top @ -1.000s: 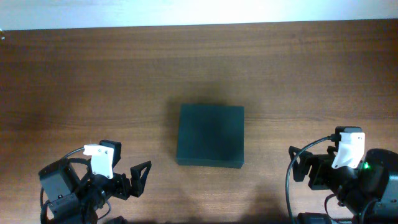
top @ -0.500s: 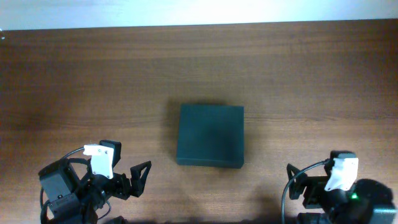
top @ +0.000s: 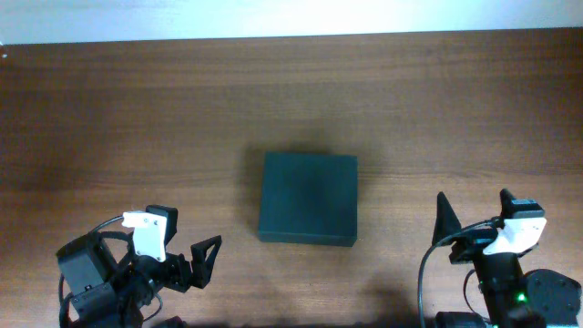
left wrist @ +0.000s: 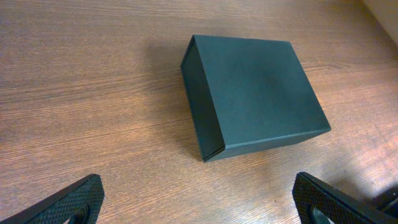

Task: Pack container

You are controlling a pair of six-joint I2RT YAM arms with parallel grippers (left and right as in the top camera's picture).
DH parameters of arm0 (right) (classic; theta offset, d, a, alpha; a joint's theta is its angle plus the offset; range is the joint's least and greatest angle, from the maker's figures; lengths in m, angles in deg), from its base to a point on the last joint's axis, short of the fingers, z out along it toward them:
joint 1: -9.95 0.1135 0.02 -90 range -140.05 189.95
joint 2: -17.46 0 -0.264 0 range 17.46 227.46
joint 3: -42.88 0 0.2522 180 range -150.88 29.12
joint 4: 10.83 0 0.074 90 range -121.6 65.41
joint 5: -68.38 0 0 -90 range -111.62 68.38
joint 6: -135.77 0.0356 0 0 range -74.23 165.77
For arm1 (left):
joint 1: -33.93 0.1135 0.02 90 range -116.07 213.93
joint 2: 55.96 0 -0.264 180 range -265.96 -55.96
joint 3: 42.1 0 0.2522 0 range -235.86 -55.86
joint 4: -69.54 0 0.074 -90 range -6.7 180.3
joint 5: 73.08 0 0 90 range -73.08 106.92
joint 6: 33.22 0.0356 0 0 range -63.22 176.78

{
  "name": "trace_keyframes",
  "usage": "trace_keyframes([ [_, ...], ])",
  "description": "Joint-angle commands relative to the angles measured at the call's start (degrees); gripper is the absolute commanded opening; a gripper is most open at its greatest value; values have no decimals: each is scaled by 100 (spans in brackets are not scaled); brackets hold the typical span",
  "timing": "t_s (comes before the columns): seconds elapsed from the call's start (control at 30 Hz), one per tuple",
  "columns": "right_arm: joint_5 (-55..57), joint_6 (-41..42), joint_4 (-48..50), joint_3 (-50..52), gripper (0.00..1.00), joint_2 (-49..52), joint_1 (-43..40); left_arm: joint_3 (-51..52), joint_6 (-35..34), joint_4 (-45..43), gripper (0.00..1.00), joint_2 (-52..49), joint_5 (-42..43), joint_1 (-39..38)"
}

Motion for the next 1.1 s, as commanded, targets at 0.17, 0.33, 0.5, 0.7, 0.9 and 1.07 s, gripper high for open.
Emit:
trace_keyframes([
  [0.17, 46, -535, 994, 1196, 99, -59, 39, 26, 28, -17, 99, 13, 101, 11],
  [0.33, 52, -538, 1335, 1504, 99, -63, 240, 26, 31, -17, 99, 13, 101, 9],
  [0.5, 48, -535, 1523, 1939, 99, -144, 483, 26, 31, -17, 99, 13, 101, 11],
  [0.7, 92, -535, 1550, 2177, 99, -463, 505, 26, 31, -17, 99, 13, 101, 9],
  [0.9, 111, -535, 1545, 2448, 99, -894, 505, 26, 31, -17, 99, 13, 101, 9],
  [1.07, 133, -535, 1545, 2627, 99, -1215, 505, 26, 31, -17, 99, 13, 101, 9],
])
